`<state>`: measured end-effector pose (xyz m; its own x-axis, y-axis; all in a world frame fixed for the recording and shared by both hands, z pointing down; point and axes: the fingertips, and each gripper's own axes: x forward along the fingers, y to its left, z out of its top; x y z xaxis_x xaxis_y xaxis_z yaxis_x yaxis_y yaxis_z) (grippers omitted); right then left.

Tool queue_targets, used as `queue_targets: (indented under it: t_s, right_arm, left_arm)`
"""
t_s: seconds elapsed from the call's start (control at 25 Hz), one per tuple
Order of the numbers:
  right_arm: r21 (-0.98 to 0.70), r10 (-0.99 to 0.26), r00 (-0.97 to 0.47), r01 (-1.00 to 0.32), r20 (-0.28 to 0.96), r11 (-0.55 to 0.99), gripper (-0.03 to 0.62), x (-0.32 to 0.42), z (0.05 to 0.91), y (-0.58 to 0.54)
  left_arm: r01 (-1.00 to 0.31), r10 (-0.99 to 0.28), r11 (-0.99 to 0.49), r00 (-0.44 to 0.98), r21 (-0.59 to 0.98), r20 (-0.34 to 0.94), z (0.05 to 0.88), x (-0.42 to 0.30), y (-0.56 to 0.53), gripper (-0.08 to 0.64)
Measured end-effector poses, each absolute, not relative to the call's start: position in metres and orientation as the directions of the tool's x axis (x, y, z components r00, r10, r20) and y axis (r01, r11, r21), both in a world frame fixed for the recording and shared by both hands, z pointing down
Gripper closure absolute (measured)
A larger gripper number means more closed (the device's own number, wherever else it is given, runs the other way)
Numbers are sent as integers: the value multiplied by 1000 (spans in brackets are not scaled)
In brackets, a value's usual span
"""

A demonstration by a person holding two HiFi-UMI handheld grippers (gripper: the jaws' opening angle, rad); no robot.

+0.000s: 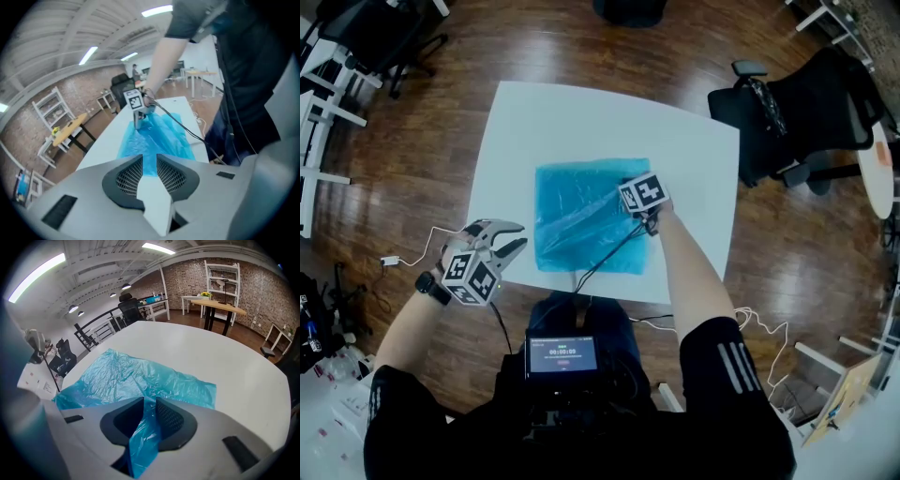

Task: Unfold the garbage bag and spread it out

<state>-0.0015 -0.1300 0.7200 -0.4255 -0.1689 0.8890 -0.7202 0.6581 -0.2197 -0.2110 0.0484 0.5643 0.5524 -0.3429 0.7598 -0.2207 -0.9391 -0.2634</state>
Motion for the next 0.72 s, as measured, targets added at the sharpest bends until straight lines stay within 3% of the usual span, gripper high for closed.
queue_targets:
  t_s: [0.12, 0.32, 0.72]
  right_arm:
    - [-208, -172, -414, -724, 894, 658, 480, 2, 723, -129]
    - [-212, -181, -425, -722, 887, 658, 480, -2, 723, -130]
    - [-236, -204, -467, -720, 861, 653, 482, -6, 717, -134]
  left_arm:
    - [-393, -358, -908, 540, -148, 762, 576, -193, -5, 460]
    - [-579, -276, -805, 562, 132, 779, 613, -155, -70, 460]
    - [-738, -193, -639, 428, 218, 883, 703, -161, -88, 461]
